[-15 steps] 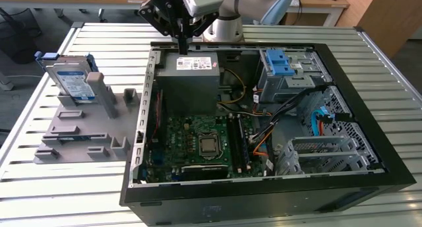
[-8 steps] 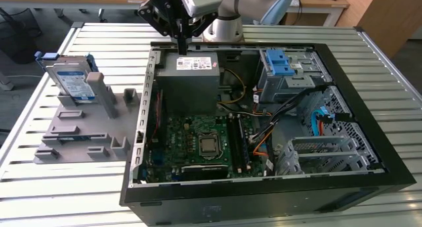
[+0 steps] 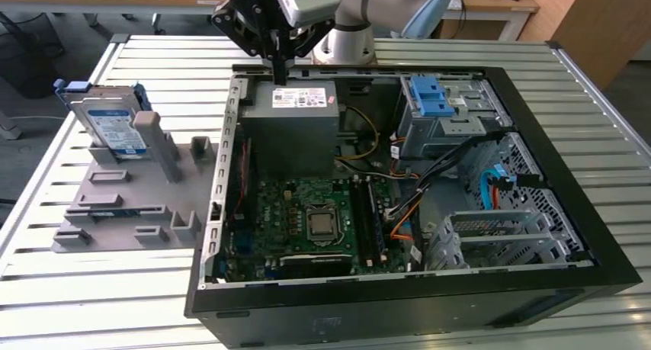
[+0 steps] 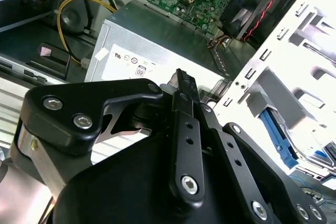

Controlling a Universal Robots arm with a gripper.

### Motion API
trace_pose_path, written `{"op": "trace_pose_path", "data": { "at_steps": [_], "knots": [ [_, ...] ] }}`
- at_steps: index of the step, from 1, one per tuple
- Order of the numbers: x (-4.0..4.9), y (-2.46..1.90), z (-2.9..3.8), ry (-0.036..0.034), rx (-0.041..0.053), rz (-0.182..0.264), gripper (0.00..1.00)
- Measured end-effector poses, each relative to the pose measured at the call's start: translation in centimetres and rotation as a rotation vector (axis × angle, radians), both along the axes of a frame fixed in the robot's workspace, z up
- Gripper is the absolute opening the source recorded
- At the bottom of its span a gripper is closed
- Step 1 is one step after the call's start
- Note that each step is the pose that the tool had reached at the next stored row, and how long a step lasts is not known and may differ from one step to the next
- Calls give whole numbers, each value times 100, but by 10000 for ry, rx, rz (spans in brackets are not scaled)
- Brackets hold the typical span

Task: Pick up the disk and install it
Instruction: 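Reach for the disk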

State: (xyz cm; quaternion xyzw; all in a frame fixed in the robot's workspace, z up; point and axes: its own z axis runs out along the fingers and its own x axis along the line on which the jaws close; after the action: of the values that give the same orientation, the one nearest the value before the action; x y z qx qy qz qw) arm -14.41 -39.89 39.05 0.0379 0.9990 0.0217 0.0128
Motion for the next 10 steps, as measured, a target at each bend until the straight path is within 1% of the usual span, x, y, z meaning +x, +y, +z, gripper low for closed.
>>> {"op": "trace_pose_path", "data": {
  "at_steps": [10],
  "knots": [
    [-18, 0, -10, 6, 0, 0, 11]
  ]
}}
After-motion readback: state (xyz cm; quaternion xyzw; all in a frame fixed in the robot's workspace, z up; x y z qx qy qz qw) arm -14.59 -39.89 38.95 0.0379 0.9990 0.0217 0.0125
